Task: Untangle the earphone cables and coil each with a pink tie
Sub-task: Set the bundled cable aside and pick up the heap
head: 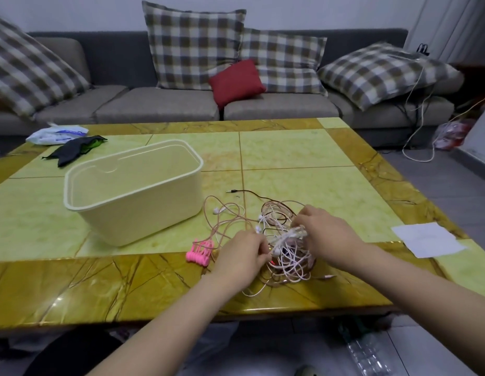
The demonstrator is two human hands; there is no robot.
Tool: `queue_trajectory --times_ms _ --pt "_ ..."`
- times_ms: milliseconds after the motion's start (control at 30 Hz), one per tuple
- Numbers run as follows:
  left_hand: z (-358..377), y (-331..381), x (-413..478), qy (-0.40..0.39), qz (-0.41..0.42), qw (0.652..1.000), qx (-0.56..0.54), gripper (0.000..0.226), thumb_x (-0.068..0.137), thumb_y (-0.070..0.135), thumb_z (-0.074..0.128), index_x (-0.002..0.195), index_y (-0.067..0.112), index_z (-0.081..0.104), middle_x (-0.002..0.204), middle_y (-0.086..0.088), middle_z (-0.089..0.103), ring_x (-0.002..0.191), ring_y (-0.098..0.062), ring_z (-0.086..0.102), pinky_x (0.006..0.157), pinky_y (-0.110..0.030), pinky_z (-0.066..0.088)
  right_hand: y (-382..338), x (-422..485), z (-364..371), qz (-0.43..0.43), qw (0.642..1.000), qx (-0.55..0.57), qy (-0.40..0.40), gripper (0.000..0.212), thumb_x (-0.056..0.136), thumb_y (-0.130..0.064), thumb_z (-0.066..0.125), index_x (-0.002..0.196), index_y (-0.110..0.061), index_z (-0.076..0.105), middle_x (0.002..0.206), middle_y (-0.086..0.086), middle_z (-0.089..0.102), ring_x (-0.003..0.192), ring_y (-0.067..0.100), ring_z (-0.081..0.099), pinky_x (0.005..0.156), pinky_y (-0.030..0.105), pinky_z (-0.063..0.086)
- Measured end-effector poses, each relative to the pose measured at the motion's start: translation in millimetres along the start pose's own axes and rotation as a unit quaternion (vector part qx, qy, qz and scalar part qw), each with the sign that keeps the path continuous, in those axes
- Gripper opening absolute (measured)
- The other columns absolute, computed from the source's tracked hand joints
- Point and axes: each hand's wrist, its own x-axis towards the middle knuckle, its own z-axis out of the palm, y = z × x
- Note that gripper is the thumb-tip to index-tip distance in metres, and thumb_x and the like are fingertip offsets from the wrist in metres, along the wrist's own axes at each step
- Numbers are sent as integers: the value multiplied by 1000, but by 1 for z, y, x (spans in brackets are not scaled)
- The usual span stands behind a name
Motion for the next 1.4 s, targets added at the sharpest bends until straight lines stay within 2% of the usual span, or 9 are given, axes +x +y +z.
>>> queue_trajectory --times_ms 167,333,433,567,800,1000,1100,1233,1400 --pt "14 1 -7 -47 17 998 36 9 88 26 63 93 19 65 102 3 56 100 -17 52 82 -28 39 -10 -19 7 -41 998 -23 35 60 81 -2 48 138 -22 40 134 0 41 120 20 39 96 27 34" --pt "14 6 -7 -20 3 1000 17 9 93 26 53 93 18 57 98 2 58 94 -17 54 77 -28 43 -18 -25 4 -53 997 34 38 32 91 -15 49 122 -21 46 121 -3 44 107 17 49 74 28 41" --pt "10 6 -4 -11 -36 999 -25 9 94 24 47 87 18 49 87 2 57 79 -16 52 62 -27 38 -15 -22 6 -24 1000 11 -8 26 92 -24 53 117 -19 47 120 -1 48 104 21 54 75 31 42" --pt "5 0 -4 -16 -52 998 -27 8 89 23 49 85 17 51 86 1 59 79 -19 54 61 -29 38 -11 -17 11 -3 1000 24 -19 15 95 -26 50 106 -19 57 109 2 63 100 23 58 75 32 45" --pt "-9 -22 3 19 -109 993 -37 4 86 17 55 85 21 53 84 4 60 82 -18 56 69 -30 44 -20 -16 -12 -3 986 129 104 17 99 -28 42 100 -17 54 85 0 61 82 24 58 62 33 36" --pt "-31 1 12 127 -26 960 -247 24 87 1 51 101 20 54 91 6 59 68 -3 50 63 -12 40 -28 -10 -35 -30 972 188 141 14 99 -31 41 91 -23 49 75 -10 60 69 15 57 60 33 43" --pt "-36 14 13 69 1 960 -270 26 87 10 58 111 21 56 100 12 59 76 -6 55 70 -20 46 -33 -10 -36 -43 969 199 142 12 100 -30 39 91 -25 45 74 -9 60 68 17 57 60 34 43" --pt "-26 11 13 37 7 966 -254 8 89 15 60 91 22 62 85 11 62 75 -10 59 69 -20 46 -39 -12 -40 -56 960 216 167 12 101 -31 35 95 -23 42 74 -7 58 67 17 55 58 35 40" --pt "-14 -8 9 39 -38 973 -223 11 89 15 61 83 24 63 78 9 61 66 -4 53 61 -17 41 -35 -11 -47 -43 966 172 186 13 101 -30 32 98 -21 42 72 -9 50 63 16 47 50 26 30"
